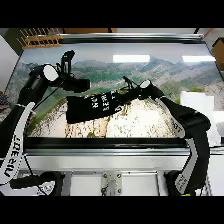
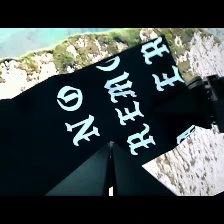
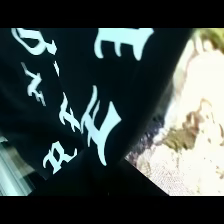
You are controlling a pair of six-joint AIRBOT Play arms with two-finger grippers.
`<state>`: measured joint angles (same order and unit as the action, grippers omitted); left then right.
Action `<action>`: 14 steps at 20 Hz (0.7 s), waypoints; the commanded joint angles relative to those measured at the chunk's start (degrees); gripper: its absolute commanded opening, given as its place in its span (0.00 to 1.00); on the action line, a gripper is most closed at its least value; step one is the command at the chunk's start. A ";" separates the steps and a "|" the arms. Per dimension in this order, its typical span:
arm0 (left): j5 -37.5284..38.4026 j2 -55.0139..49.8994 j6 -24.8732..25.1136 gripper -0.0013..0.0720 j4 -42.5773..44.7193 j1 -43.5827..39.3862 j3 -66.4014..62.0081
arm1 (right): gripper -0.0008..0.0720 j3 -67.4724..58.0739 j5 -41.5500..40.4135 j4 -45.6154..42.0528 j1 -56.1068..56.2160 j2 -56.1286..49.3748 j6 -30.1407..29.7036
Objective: Fold the clothes and pants, and hang the long-sleeved shirts on hangers.
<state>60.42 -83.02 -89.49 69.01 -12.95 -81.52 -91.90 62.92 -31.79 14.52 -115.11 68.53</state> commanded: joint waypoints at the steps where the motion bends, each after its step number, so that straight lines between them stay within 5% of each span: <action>1: 0.66 0.02 -0.07 0.02 0.04 -0.02 0.02 | 0.03 -4.59 2.84 -9.42 -3.85 4.31 4.11; 6: 0.59 0.02 -0.07 0.02 0.02 -0.02 0.02 | 0.03 -6.08 6.23 -31.67 -20.72 18.51 15.78; 14: 0.63 0.02 -0.09 0.02 0.00 -0.02 0.02 | 0.03 -6.08 5.60 -33.86 -47.10 28.55 23.58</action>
<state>61.04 -83.02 -89.65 69.01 -12.95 -81.49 -97.86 68.84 -64.36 -24.58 -89.58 89.03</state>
